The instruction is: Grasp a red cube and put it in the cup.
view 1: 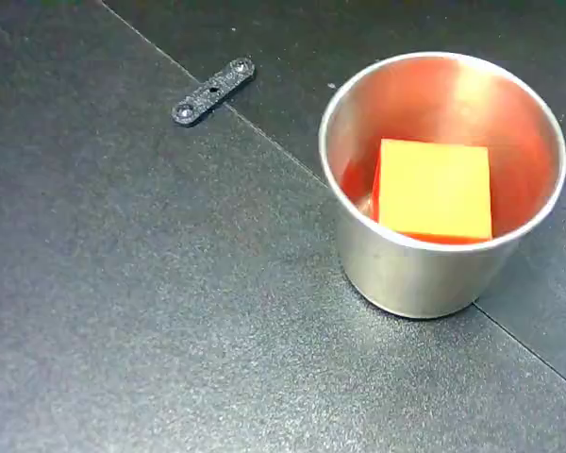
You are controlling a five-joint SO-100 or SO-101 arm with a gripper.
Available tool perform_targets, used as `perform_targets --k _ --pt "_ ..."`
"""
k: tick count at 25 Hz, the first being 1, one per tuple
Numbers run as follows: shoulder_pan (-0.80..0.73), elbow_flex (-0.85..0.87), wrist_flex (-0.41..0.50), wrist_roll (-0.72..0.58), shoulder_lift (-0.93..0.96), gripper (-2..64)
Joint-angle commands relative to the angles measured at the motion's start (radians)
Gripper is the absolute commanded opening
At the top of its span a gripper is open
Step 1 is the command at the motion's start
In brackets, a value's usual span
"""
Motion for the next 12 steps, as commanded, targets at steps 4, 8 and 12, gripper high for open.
perform_targets --k 4,8,12 --pt "0.006 -0.002 0.051 0.008 0.103 35.6" --pt "0.008 -0.002 0.115 0.008 0.144 35.6" --pt "0.008 -0.002 0.164 0.008 0.158 35.6"
